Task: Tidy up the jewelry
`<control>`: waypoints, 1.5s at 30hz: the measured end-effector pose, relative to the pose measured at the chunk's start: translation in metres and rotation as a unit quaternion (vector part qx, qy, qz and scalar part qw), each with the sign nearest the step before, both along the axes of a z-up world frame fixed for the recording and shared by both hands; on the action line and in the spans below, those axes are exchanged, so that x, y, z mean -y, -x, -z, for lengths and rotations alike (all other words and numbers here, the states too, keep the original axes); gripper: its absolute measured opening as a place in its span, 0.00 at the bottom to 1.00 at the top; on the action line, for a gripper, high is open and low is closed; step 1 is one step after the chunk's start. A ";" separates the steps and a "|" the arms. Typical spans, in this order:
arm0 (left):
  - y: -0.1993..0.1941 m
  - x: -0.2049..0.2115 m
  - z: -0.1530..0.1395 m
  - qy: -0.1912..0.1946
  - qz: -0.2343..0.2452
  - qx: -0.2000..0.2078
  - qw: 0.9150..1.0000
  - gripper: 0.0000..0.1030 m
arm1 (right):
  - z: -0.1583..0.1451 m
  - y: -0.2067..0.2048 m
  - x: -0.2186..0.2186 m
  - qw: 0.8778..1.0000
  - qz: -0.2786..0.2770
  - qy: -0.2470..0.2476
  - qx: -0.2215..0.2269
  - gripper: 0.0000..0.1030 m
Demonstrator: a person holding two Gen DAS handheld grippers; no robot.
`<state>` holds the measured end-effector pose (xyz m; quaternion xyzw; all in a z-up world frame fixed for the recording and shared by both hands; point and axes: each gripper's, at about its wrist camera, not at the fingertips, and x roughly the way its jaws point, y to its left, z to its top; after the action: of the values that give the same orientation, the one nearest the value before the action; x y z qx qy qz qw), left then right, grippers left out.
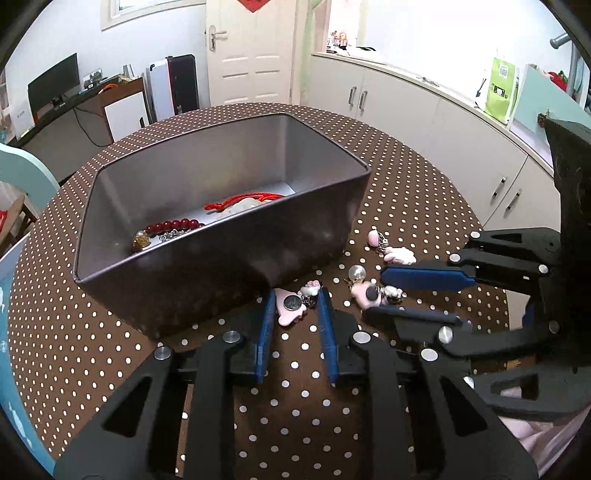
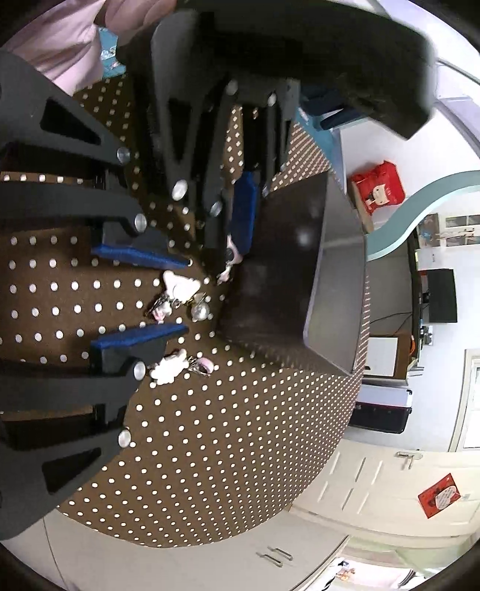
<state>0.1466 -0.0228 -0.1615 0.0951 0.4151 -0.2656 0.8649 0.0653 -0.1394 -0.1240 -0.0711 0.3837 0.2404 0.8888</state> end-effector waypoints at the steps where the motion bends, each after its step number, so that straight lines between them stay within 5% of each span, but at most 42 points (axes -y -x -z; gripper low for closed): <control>1: 0.000 -0.001 0.000 -0.001 0.000 0.000 1.000 0.22 | 0.000 0.000 0.000 1.000 0.000 -0.002 0.001 0.18; 8: 0.000 -0.008 -0.001 0.011 -0.007 -0.006 1.000 0.21 | 0.000 -0.002 0.003 1.000 0.002 -0.017 0.000 0.09; 24: 0.016 -0.024 -0.013 0.035 -0.015 0.008 0.999 0.21 | -0.014 -0.003 0.002 1.000 0.004 -0.016 0.013 0.09; 45: 0.022 -0.060 -0.072 0.077 -0.052 0.084 0.992 0.21 | -0.073 -0.023 -0.008 0.994 -0.020 -0.032 0.098 0.09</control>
<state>0.1250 0.0369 -0.0898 0.0286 0.3233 -0.2425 0.9143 0.0886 -0.1311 -0.0508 -0.0734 0.2853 0.2627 0.9188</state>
